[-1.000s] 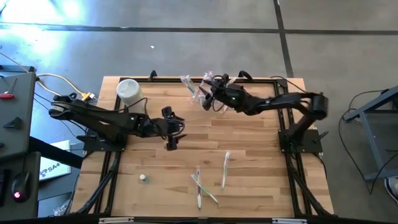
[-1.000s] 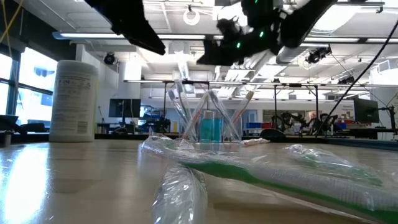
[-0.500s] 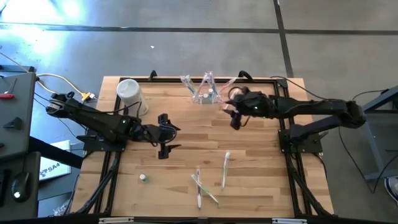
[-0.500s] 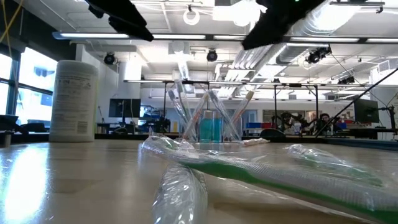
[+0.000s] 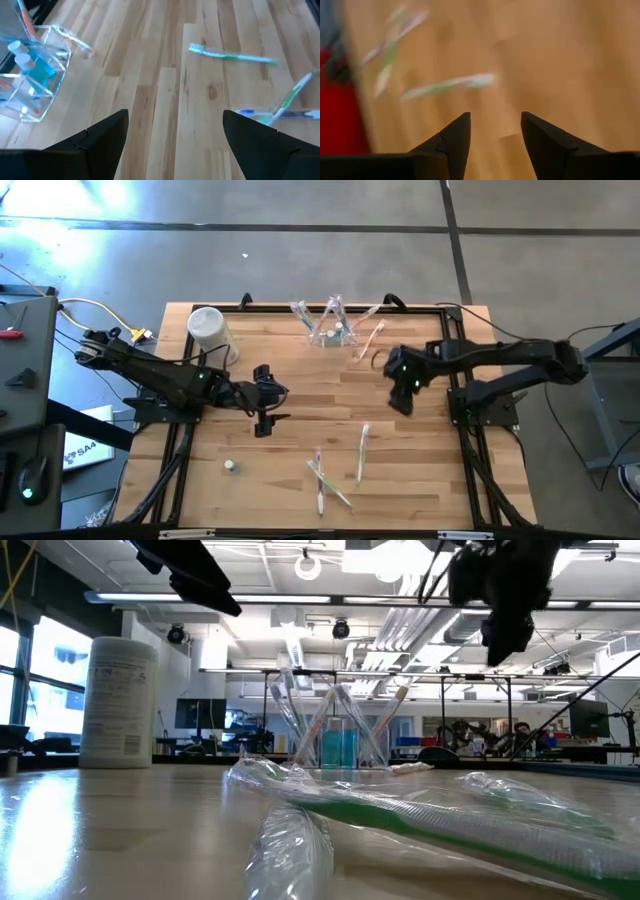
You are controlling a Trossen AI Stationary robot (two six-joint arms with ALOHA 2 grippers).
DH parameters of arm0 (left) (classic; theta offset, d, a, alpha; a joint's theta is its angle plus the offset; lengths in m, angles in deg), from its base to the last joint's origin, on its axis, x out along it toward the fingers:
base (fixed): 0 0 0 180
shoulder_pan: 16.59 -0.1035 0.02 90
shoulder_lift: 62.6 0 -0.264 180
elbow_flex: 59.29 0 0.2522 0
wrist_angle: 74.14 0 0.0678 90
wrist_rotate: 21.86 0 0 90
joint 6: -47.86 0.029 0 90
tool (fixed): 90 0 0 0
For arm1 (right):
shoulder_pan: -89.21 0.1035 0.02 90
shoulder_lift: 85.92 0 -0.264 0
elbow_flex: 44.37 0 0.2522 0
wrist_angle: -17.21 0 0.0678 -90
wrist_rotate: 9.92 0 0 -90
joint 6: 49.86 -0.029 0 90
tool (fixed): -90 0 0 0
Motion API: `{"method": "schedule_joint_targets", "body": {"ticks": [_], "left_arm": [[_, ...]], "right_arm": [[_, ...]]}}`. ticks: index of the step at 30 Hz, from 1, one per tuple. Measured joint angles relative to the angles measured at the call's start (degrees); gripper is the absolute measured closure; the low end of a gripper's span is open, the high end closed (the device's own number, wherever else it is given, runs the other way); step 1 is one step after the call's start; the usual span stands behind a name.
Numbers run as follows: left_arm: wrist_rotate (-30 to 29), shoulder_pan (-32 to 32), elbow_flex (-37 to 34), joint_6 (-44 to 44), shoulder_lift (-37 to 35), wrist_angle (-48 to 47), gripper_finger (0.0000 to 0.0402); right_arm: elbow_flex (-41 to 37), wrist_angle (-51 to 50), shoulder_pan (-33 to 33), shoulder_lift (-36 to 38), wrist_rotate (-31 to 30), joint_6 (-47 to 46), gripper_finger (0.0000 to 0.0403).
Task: Pick & Place toothbrushing station
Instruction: Put the right green toothbrush into the transparent organizer
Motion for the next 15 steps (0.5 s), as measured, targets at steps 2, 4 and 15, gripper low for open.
{"method": "schedule_joint_targets", "body": {"ticks": [2, 4, 15], "left_arm": [[0.02, 0.01, -0.02, -0.09, 0.0, -0.55, 0.0082], [0.02, 0.02, -0.02, -0.09, 0.0, -0.45, 0.0082], [0.0, 0.0, -0.02, -0.11, 0.0, -0.41, 0.0082]], "right_arm": [[0.0, 1.45, 3.33, -0.95, 4.43, 2.05, 0.0236], [0.0, 3.74, 6.74, -1.9, 5.1, 3.29, 0.0236], [0.0, 15.12, 22.01, -9.79, -10.76, 27.06, 0.0236]]}}
